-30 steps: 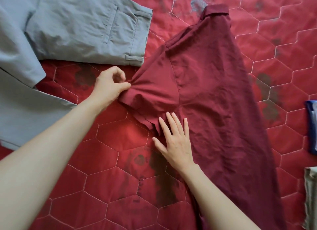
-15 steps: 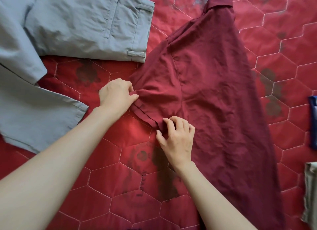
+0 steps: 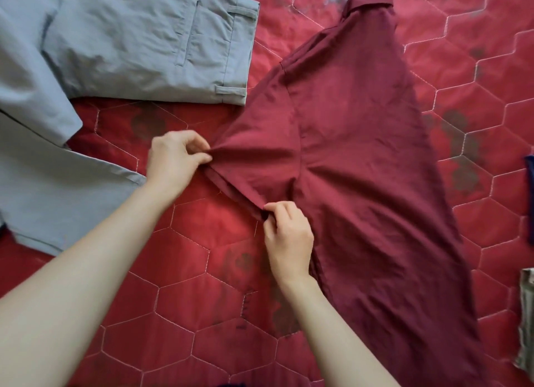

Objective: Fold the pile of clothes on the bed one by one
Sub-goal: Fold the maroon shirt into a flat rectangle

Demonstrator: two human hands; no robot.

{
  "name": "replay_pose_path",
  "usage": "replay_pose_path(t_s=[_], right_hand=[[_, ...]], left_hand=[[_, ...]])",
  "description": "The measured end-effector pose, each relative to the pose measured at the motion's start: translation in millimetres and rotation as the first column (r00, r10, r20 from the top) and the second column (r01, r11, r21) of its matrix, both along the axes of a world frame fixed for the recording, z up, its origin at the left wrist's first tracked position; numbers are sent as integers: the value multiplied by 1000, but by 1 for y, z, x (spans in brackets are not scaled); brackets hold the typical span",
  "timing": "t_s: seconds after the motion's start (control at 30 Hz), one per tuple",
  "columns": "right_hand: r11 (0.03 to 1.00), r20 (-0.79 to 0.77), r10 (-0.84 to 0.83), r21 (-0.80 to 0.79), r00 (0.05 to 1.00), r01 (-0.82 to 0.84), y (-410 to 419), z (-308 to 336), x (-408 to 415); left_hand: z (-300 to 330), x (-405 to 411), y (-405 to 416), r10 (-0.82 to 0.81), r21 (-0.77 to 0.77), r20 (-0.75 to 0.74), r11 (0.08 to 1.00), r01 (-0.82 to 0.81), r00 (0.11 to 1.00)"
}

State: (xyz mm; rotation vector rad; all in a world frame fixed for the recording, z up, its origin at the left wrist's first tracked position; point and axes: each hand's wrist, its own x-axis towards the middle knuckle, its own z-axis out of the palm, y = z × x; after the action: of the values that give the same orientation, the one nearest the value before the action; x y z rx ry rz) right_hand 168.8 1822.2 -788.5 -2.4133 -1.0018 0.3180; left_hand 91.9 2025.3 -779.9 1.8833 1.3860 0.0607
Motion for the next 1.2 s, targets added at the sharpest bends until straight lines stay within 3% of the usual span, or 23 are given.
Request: replay_pose_path(t_s=[0.07, 0.23, 0.43, 0.53, 0.63, 0.7, 0.83, 1.0, 1.2], right_hand=[[997, -30, 52, -46, 998, -54, -4, -10, -4], [989, 9, 133, -58, 991, -133, -4, -18, -1], [981, 74, 85, -181, 994, -70, 13, -23, 3], [994, 151, 53, -100, 987, -39, 19, -21, 4], [997, 204, 10, 67, 979, -25, 24, -18, 7], [995, 210, 13, 99, 978, -34, 27, -16, 8], [992, 121, 122, -55, 985, -116, 25, -22, 5], [957, 146, 257, -178, 955, -231, 15, -31, 10], [956, 419, 290, -163, 860, -242, 25, -39, 0]], left_hand=[[-11, -6, -5, 18, 2, -97, 1000, -18, 995], [-6, 4, -3, 44, 115, -125, 993, -30, 991], [-13, 34, 2, -34, 8, -262, 999, 37, 964], [-3, 40, 3, -77, 8, -137, 997, 79, 987], [12, 40, 7, -65, 234, 87, 971, 43, 994], [13, 37, 11, -45, 333, 49, 942, 26, 998], [-13, 22, 8, -95, 161, -230, 978, 135, 969], [-24, 20, 10, -96, 203, -143, 971, 124, 985], [-27, 9, 12, -202, 109, -77, 972, 209, 976]])
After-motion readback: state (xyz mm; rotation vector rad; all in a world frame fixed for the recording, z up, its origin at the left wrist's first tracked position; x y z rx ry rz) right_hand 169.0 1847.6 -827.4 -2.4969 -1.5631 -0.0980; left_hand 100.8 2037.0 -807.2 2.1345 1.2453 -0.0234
